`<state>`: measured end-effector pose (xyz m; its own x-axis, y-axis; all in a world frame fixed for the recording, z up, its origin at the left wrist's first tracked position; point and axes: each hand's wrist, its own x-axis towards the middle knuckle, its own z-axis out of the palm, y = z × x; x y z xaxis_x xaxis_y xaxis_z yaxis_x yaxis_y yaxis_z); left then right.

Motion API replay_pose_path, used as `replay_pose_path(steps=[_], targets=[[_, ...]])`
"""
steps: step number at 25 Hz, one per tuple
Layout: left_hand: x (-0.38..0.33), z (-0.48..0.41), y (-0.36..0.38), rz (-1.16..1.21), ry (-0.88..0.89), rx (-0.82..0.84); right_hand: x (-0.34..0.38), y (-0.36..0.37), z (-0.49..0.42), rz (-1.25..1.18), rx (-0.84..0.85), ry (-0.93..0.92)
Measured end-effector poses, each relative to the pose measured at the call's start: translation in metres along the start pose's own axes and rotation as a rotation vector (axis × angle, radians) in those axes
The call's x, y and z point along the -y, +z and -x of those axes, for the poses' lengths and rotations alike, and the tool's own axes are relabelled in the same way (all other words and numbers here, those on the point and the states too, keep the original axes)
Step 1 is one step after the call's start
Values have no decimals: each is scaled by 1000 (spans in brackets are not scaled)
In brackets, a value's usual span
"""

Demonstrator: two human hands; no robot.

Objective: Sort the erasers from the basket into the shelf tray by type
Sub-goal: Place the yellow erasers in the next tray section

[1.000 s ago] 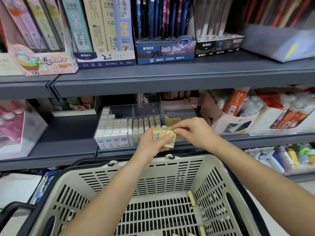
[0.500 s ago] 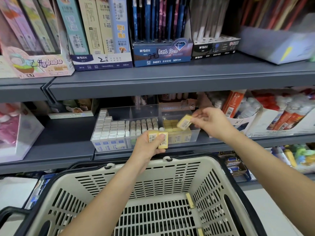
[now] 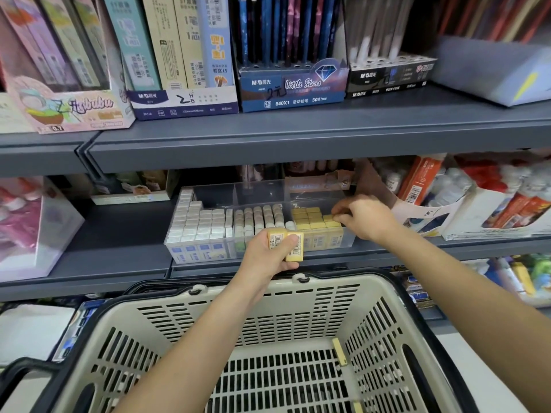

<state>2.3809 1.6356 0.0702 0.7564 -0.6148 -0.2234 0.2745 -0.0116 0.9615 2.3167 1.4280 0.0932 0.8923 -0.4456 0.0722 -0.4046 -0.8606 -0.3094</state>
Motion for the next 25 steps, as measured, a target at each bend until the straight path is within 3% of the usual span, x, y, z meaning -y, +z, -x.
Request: replay_pose_path(steps=[6,9,11,15,18,22,25], targets=[[0,-2,0,26,-17,38,8,-9,6,121,68,-49],[1,-1,-1,21,-9,61,25,-5,25,-100,-103,-132],[1,-1,-2,25,4,92,40,-2,38,-300,-60,-195],[1,0,-4,37,10,143,50,0,43,-377,107,-145],[2,-1,-5,81,17,141,36,-20,35,-474,66,-40],[4,2,-6,-5,53,176,12,-38,16,-132,-205,67],[4,5,-5,-73,82,168,10,-33,3,83,-136,103]])
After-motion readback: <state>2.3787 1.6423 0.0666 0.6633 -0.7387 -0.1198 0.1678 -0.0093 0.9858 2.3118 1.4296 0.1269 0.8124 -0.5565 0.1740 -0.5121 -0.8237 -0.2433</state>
